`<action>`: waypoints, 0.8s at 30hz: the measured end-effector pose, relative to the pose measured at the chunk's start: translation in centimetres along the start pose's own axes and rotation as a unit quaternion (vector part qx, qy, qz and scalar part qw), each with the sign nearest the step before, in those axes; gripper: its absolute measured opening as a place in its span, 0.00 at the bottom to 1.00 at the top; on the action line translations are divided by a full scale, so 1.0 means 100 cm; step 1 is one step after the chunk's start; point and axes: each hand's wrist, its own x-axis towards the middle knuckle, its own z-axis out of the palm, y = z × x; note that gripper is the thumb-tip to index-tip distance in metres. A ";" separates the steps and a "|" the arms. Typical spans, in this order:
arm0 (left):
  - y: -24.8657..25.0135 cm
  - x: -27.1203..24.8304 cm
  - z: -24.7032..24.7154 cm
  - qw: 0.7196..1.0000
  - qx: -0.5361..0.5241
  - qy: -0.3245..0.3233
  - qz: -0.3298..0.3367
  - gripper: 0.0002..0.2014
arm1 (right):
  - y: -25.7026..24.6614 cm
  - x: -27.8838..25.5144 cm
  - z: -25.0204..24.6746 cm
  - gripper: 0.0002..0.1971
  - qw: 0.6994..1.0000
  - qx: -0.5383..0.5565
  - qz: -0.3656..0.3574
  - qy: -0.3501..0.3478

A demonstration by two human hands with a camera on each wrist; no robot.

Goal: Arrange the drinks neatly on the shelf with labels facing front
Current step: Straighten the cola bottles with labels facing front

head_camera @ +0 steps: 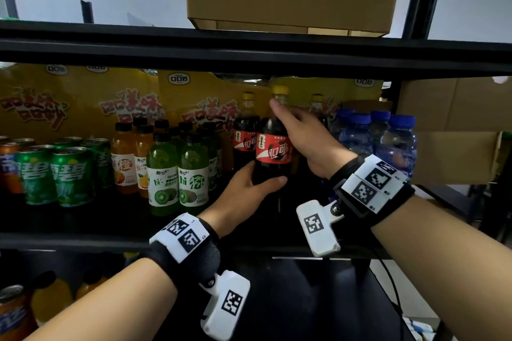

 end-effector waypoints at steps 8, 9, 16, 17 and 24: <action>0.001 -0.011 0.004 0.999 -0.025 0.017 0.036 0.21 | 0.010 -0.015 0.001 0.20 0.997 0.069 -0.024 -0.012; 0.001 -0.013 0.004 0.999 -0.024 0.015 0.034 0.21 | 0.010 -0.016 0.000 0.21 0.997 0.075 -0.027 -0.008; -0.001 -0.012 -0.003 0.996 -0.079 -0.028 -0.019 0.28 | 0.019 -0.017 0.006 0.39 0.995 0.094 -0.018 0.012; -0.002 -0.013 -0.005 0.997 -0.070 -0.027 -0.016 0.28 | 0.021 -0.019 0.007 0.37 0.995 0.095 -0.014 0.008; -0.003 -0.015 -0.011 0.999 0.004 0.036 0.027 0.29 | 0.023 -0.022 0.007 0.28 0.998 0.050 -0.020 -0.037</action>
